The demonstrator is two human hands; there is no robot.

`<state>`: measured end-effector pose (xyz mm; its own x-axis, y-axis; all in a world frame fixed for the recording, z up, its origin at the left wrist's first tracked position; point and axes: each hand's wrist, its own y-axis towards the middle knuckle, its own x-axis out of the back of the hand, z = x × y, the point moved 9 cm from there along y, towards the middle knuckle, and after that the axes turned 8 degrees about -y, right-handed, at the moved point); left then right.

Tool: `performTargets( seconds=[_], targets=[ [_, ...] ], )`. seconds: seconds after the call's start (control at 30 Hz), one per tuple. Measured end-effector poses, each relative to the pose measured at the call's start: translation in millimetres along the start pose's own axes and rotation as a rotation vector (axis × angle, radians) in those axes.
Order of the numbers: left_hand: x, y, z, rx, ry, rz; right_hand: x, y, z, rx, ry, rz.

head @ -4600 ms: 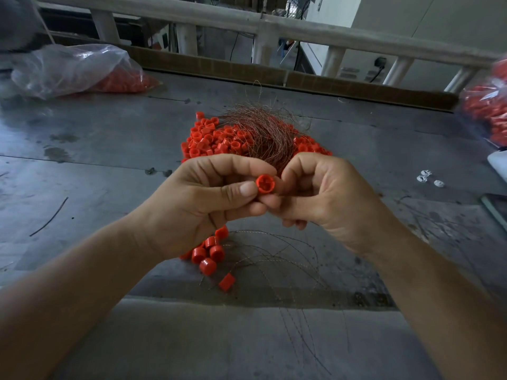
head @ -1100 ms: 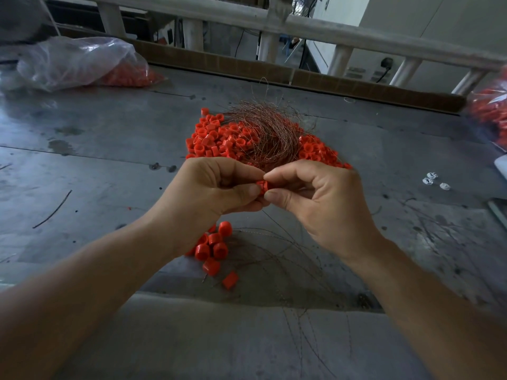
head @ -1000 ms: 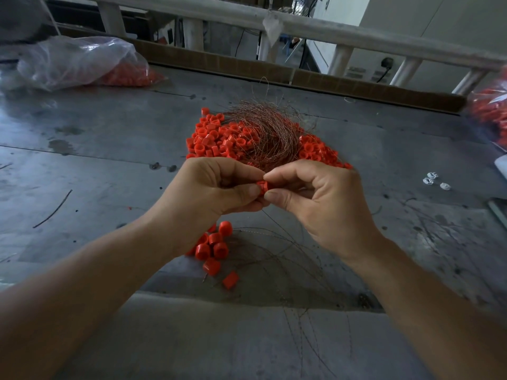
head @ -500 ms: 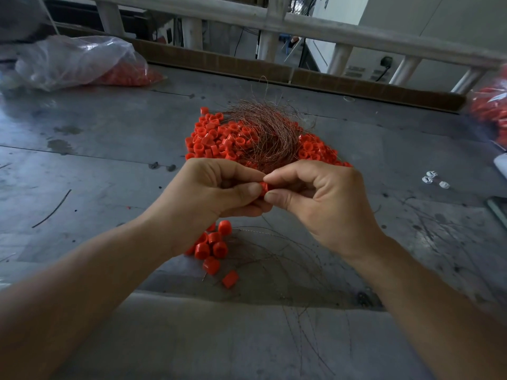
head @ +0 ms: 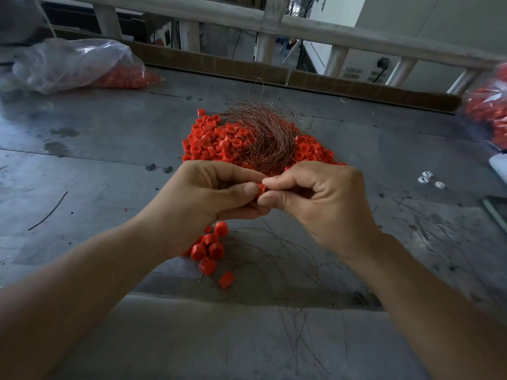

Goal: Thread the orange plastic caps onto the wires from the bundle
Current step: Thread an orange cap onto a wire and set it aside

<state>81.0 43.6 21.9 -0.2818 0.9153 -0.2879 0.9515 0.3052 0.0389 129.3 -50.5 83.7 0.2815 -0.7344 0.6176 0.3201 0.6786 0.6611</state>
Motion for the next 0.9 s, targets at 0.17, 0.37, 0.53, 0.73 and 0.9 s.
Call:
performTargets(
  seconds=[0.17,0.37,0.53,0.73,0.9],
  targets=[
    [-4,0,1,0.010,0.000,0.076,-4,-1,-8,-0.088,0.133,0.075],
    [-7,-1,2,0.034,0.006,0.160,-21,-1,-6,-0.066,0.056,0.301],
    [-13,-4,-3,-0.022,-0.018,0.193,-21,-1,-1,-0.027,-0.042,0.299],
    [-18,-8,-4,-0.091,0.116,0.241,-23,-4,1,-0.028,-0.071,0.335],
    [-20,-8,-2,-0.093,0.170,0.242,-28,-8,2,-0.056,-0.050,0.363]
  ],
)
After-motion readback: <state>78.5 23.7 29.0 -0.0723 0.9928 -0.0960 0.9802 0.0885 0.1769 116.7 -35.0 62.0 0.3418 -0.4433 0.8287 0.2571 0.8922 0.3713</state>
